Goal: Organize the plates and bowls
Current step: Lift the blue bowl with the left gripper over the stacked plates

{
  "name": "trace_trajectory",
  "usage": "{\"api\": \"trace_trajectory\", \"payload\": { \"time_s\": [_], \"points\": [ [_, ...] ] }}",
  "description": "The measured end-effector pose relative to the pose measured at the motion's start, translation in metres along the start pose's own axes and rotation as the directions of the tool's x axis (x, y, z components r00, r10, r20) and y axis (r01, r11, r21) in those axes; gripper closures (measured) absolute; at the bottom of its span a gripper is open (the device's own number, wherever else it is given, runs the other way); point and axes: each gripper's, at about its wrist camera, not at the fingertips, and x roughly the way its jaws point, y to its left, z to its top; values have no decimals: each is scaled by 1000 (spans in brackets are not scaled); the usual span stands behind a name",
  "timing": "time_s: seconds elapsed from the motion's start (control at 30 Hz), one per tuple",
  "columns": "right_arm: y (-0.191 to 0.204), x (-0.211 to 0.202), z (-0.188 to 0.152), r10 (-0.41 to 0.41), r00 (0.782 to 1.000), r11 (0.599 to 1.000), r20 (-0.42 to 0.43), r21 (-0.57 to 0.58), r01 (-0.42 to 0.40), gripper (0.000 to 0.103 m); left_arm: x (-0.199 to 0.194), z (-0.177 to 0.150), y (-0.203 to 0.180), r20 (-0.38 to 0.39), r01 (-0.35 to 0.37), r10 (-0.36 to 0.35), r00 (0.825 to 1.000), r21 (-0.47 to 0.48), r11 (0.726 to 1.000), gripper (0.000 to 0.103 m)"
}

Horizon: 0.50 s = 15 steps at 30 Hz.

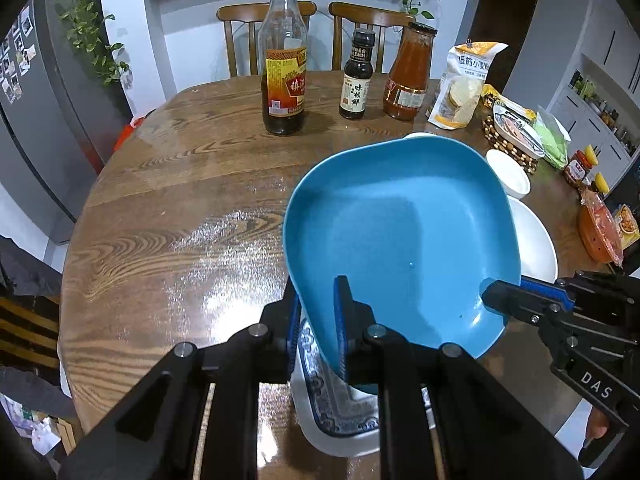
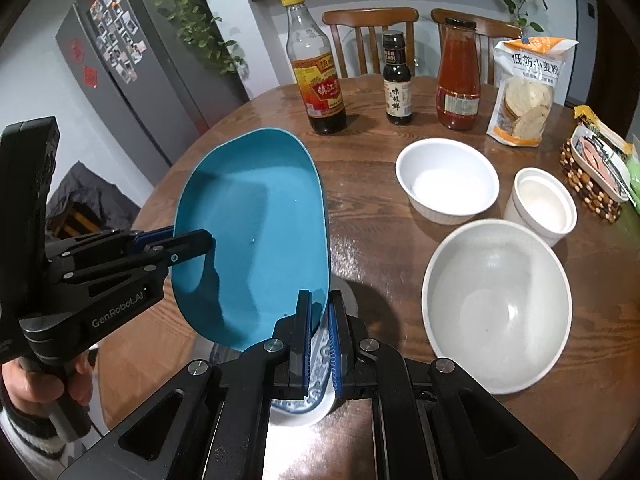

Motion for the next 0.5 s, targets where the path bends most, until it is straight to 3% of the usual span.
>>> {"api": "trace_trajectory", "payload": {
  "time_s": [0.5],
  "points": [
    [4,18,-42,48,994,999,-94,12,-47,93,8,-33,-5,-73,-40,38,997,-17,999,88]
  ]
}}
